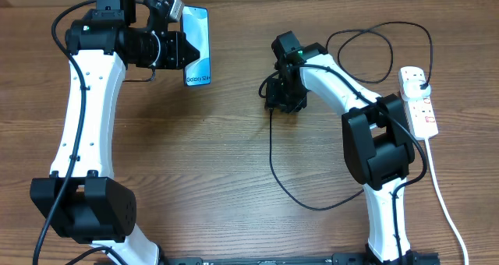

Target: Plug charger to phone and switch on socket

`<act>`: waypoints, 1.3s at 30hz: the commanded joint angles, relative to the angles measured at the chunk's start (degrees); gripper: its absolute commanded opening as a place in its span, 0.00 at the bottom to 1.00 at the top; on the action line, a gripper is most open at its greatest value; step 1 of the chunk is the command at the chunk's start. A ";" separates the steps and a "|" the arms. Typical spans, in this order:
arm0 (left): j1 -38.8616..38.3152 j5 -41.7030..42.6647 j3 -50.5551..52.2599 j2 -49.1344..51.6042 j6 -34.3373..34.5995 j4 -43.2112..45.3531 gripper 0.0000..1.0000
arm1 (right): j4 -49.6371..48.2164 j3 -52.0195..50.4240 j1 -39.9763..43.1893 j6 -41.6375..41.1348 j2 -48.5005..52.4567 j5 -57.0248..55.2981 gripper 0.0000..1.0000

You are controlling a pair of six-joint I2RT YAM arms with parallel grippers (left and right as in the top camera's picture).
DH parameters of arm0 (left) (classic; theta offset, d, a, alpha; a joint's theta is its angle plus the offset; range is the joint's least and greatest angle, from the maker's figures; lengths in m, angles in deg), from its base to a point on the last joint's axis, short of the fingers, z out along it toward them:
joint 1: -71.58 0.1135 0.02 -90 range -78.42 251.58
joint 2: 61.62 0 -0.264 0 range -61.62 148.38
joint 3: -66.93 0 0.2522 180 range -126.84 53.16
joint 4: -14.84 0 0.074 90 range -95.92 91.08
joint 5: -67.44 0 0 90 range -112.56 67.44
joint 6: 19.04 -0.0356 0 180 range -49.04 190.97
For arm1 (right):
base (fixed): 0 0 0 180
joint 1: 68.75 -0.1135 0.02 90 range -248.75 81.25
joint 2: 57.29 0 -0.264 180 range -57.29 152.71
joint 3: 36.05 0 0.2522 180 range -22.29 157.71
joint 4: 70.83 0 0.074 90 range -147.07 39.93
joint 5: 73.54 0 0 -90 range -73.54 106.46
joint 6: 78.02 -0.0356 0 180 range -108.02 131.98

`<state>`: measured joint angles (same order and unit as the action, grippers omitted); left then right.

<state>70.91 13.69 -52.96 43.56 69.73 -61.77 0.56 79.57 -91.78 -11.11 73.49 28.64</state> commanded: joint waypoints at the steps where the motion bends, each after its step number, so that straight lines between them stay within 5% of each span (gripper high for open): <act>1: -0.13 0.61 0.00 -0.46 0.33 0.09 0.04 | 0.11 0.74 -0.52 -1.99 1.70 -1.68 0.31; 3: -0.13 0.61 0.00 -0.46 0.33 0.07 0.04 | 0.15 0.61 -0.52 -2.40 1.75 -1.84 0.24; 39: -0.13 0.61 0.00 -0.46 0.33 -0.42 0.04 | 0.26 0.46 -2.43 -1.99 1.81 -5.88 0.14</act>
<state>70.91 13.34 -52.94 43.56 69.73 -62.40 1.04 79.66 -94.14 -13.28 73.80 24.62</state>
